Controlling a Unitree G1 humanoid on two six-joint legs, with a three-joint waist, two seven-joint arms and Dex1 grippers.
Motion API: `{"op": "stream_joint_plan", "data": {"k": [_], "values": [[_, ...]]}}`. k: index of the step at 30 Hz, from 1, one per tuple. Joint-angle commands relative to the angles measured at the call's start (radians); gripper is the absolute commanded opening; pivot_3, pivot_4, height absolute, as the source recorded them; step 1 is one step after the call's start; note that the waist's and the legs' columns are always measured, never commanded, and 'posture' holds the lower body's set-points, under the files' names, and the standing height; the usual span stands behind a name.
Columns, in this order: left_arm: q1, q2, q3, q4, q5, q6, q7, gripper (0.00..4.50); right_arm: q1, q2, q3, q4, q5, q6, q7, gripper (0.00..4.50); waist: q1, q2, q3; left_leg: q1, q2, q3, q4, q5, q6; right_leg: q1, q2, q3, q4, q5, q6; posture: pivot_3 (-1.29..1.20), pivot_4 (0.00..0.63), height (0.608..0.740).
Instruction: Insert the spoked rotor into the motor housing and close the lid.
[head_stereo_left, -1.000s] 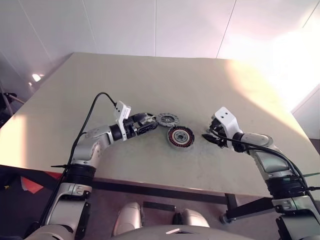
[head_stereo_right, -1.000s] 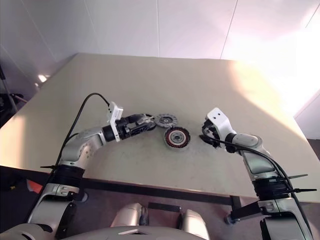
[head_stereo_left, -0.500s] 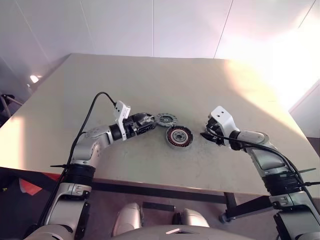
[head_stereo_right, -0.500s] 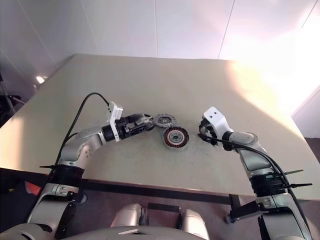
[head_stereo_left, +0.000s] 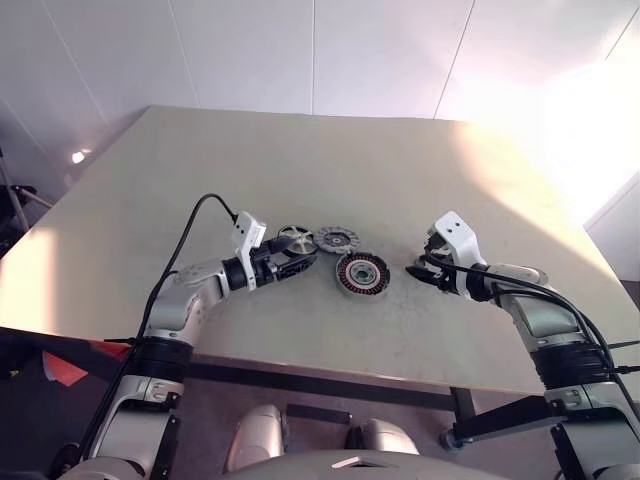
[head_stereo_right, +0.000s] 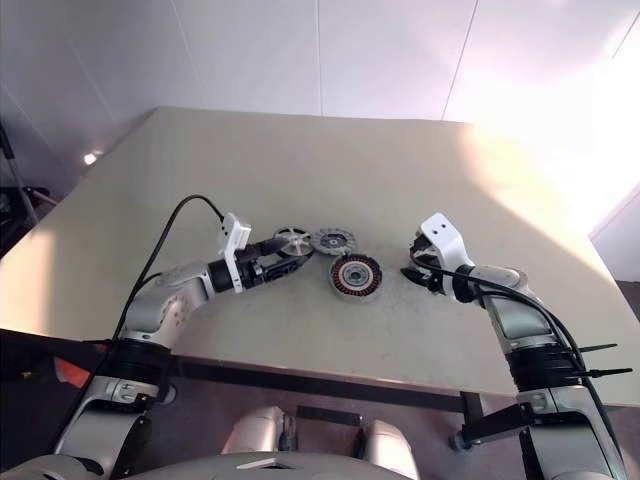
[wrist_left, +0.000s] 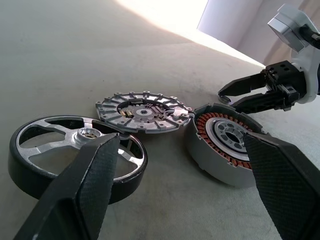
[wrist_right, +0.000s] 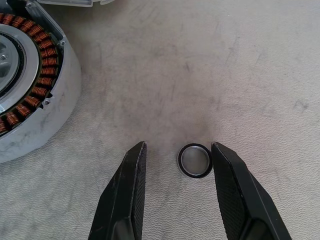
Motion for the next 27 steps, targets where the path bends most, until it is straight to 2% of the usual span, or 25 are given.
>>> {"op": "stream_joint_plan", "data": {"k": [1, 3, 4, 7, 9, 10, 18, 27], "values": [[-0.01, 0.003, -0.003, -0.034, 0.001, -0.008, 0.001, 4.19, 0.013, -0.021, -0.011, 0.04, -0.019, 0.007, -0.017, 2.24, 0.0, 0.0, 0.0, 0.0, 0.0, 0.0, 0.0, 0.0, 0.0, 0.0, 0.0, 0.0, 0.0, 0.0, 0.0, 0.0, 0.0, 0.74], [-0.012, 0.005, -0.002, -0.034, 0.0, -0.008, 0.0, 4.19, 0.015, -0.019, -0.009, 0.044, -0.018, 0.006, -0.016, 2.24, 0.0, 0.0, 0.0, 0.0, 0.0, 0.0, 0.0, 0.0, 0.0, 0.0, 0.0, 0.0, 0.0, 0.0, 0.0, 0.0, 0.0, 0.74], [-0.012, 0.006, -0.002, -0.034, -0.001, -0.008, 0.0, 4.19, 0.015, -0.018, -0.008, 0.045, -0.017, 0.007, -0.015, 2.06, 0.0, 0.0, 0.0, 0.0, 0.0, 0.0, 0.0, 0.0, 0.0, 0.0, 0.0, 0.0, 0.0, 0.0, 0.0, 0.0, 0.0, 0.74], [-0.012, 0.009, 0.002, -0.033, 0.001, -0.01, 0.004, 4.19, 0.016, -0.024, 0.003, 0.052, -0.044, -0.028, -0.034, 1.37, 0.0, 0.0, 0.0, 0.001, 0.0, 0.0, 0.0, 0.0, 0.0, 0.001, 0.0, 0.0, 0.0, 0.0, 0.0, 0.0, 0.0, 0.74], [-0.011, 0.011, 0.004, -0.033, 0.001, -0.011, 0.005, 4.19, 0.013, -0.024, 0.01, 0.035, -0.046, -0.036, -0.031, 0.67, 0.0, 0.0, 0.0, 0.001, 0.0, 0.0, 0.0, 0.0, 0.0, 0.001, 0.0, 0.0, 0.0, 0.0, 0.001, 0.0, 0.0, 0.74], [-0.011, 0.012, 0.005, -0.033, 0.0, -0.011, 0.006, 4.19, 0.01, -0.022, 0.013, 0.022, -0.04, -0.033, -0.023, 0.56, 0.0, 0.0, 0.0, 0.001, 0.0, 0.0, 0.0, 0.0, 0.0, 0.001, 0.0, 0.0, 0.0, -0.001, 0.001, 0.0, 0.0, 0.74], [-0.006, 0.013, 0.007, -0.037, -0.003, -0.011, 0.016, 4.19, -0.006, -0.018, 0.037, -0.02, -0.052, -0.061, -0.023, 0.56, -0.005, 0.0, 0.0, 0.001, 0.0, 0.0, 0.0, 0.0, 0.0, 0.0, 0.0, 0.0, 0.0, 0.0, 0.0, 0.0, 0.0, 0.74], [-0.007, 0.016, 0.005, -0.038, -0.002, -0.011, 0.017, 4.19, -0.112, 0.038, 0.061, -0.262, -0.013, 0.053, -0.017, 0.56, -0.009, 0.001, 0.0, -0.004, 0.0, 0.0, -0.002, 0.0, -0.001, -0.006, 0.001, 0.0, 0.001, 0.001, -0.002, 0.0, 0.0, 0.74]]}}
